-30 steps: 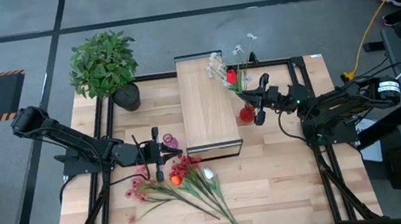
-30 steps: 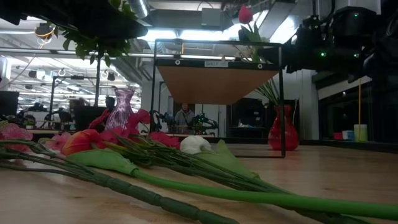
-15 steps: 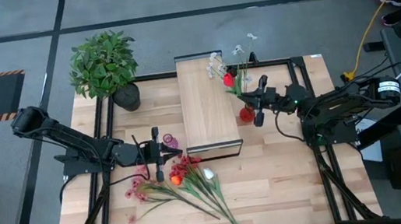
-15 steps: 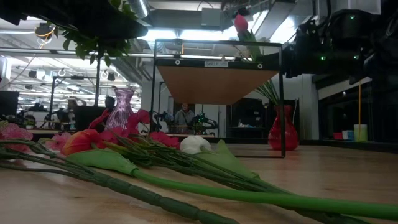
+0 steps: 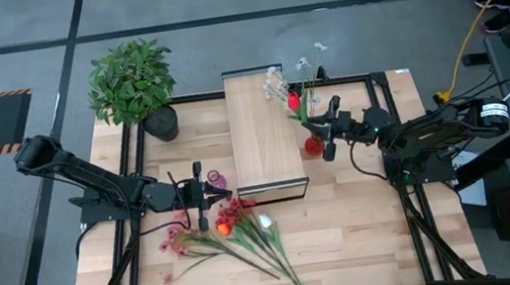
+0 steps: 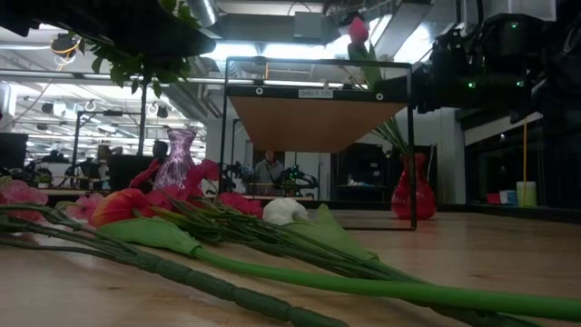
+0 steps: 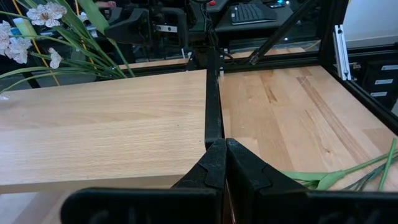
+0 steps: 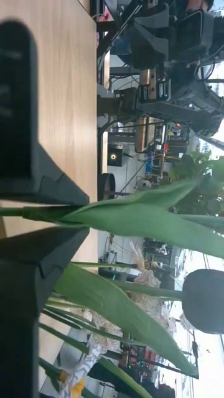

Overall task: Pick and place flowers into a vace then onto a shelf
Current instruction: Put the red tulip into the red vase, then put the pink flowers into the violet vase

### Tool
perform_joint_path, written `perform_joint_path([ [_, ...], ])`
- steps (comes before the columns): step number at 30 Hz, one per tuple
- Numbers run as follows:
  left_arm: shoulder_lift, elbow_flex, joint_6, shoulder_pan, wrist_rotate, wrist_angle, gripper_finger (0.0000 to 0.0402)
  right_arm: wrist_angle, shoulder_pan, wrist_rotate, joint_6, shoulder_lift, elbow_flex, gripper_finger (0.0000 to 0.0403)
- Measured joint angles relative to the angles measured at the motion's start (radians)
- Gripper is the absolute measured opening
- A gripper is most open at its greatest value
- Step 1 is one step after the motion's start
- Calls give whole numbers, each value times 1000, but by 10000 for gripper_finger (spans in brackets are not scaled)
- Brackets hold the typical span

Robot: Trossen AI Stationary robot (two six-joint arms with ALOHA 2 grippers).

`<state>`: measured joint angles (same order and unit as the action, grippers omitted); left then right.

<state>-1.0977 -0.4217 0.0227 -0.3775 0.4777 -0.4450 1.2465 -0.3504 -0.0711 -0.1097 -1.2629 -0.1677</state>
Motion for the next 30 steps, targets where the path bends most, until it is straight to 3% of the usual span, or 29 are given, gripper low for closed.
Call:
perform_joint_path([
  [6,0,0,0,0,0,0,4,20,0,0,1,0,0,135],
  [11,0,0,0,0,0,0,4,28,0,0,-3,24,0,164],
  [18,0,0,-1,0,0,0,4,28,2,-6,-2,83,0,172],
  [30,0,0,-2,0,0,0,4,10,14,-115,36,145,-7,171],
])
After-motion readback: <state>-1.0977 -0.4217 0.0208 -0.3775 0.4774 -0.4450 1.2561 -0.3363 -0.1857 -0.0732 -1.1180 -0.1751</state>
